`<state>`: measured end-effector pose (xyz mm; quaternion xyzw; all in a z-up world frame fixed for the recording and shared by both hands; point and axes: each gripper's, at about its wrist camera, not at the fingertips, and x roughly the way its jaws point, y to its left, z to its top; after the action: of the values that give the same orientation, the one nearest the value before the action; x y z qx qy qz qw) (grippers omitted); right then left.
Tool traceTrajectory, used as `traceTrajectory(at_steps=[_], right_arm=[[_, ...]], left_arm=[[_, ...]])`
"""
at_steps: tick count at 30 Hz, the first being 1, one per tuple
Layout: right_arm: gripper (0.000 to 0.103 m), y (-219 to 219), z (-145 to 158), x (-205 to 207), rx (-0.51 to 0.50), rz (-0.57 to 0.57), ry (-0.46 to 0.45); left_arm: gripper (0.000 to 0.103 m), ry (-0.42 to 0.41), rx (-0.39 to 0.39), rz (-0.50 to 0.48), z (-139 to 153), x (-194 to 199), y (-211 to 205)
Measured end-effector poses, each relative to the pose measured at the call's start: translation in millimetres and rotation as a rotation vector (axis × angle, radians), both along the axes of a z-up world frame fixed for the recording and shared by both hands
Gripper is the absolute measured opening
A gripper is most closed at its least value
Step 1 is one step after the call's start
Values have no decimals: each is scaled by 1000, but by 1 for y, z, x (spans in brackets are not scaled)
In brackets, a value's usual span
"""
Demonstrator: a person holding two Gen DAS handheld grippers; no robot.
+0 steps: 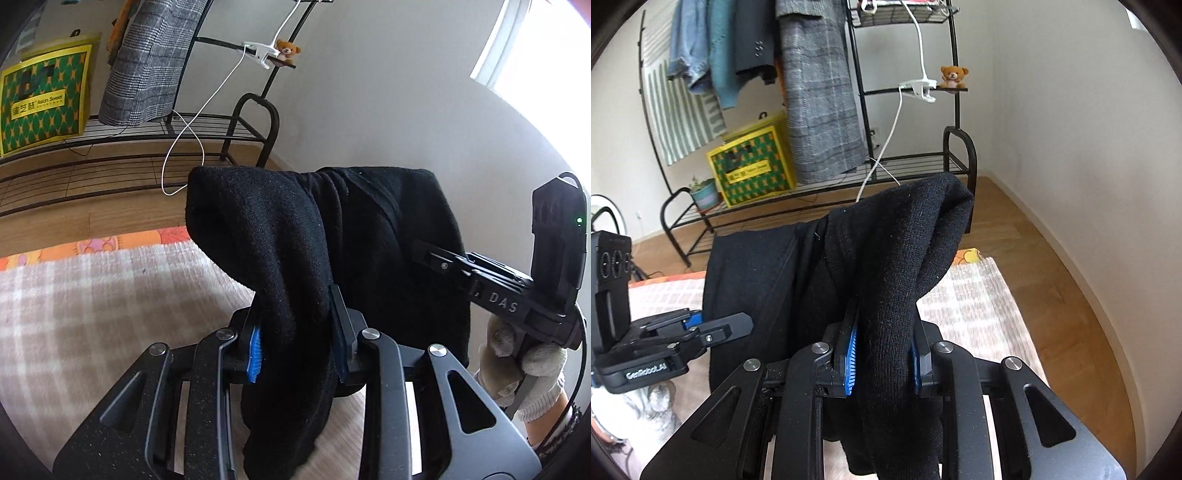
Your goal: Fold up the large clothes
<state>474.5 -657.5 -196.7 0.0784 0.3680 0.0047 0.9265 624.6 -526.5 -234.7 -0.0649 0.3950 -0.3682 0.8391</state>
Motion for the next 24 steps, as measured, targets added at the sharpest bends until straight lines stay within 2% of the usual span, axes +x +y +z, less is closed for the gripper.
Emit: traceTrajectory(at_steps=[5,8,13,15,16,18,20,24], right_arm=[[20,-10,-23,24,-20,-8,6],[20,-14,-34,36,-41,-6,8],[20,-17,-65,56,-122,-19,66],[21,-22,-79,63,-147,-52,106],[25,-26,-88,67,-168,-77,143],[28,-30,-100,70,-206,-100,182],[28,-31,-98,64,-192,-102,145],[31,-31,-91,60,-199,-106,141]], left_arm=[[29,-9,-2,6,-15,19,-8],[29,-2,22,21,-28,28,-8],[29,54,82,61,-54,46,-2],[31,81,91,70,-63,51,1],[32,90,86,73,-66,52,2],[35,87,91,83,-67,54,1],[37,69,112,92,-67,52,-1],[37,56,127,105,-60,46,1]])
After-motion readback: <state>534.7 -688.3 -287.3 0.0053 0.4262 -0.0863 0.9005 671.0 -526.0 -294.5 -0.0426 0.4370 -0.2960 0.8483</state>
